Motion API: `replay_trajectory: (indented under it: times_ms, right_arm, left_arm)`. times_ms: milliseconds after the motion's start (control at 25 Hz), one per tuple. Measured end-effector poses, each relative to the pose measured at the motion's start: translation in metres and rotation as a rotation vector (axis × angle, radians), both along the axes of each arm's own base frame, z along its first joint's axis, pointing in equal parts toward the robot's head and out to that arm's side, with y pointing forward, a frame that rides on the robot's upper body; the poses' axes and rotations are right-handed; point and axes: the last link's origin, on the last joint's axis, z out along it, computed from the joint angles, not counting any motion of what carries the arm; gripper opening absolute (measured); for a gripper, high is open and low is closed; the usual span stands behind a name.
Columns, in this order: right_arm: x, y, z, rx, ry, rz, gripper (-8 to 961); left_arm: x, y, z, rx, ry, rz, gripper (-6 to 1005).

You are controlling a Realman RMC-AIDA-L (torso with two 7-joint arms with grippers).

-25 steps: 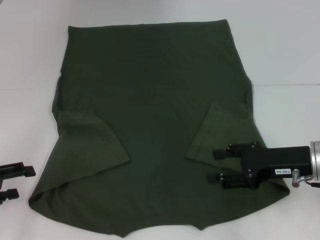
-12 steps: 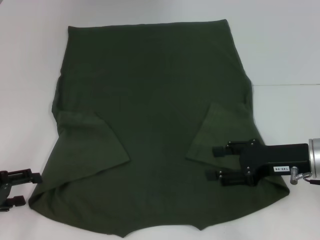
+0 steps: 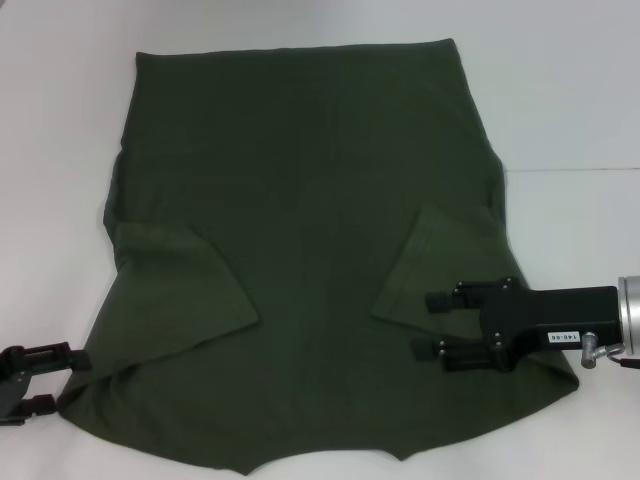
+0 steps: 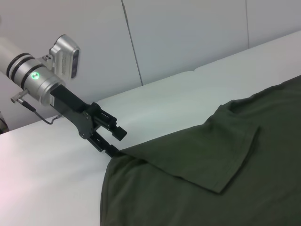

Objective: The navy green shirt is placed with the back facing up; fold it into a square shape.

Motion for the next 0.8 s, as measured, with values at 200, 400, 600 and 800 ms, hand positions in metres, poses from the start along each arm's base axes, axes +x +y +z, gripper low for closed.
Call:
replay_trajectory:
  times_ms: [200, 400, 600, 800]
  right_arm:
    - [0.0, 0.001, 0.0, 0.002, -0.002, 0.0, 772]
    - [0.0, 0.001, -0.001, 0.001, -0.001, -0.004, 772]
    - [0.0, 0.001, -0.001, 0.001, -0.001, -0.005, 771]
    - [0.0, 0.001, -0.001, 0.001, -0.001, -0.004, 771]
  left_arm:
    - [0.001, 0.002, -0.003, -0.017, 0.017, -0.015, 873]
    - [0.003, 0.003, -0.007, -0.024, 0.019, -0.034, 872]
    - [0.008, 0.006, -0.011, -0.052, 0.018, -0.054, 871]
    - [0.013, 0.009, -0.016, -0.077, 0.014, -0.073, 872]
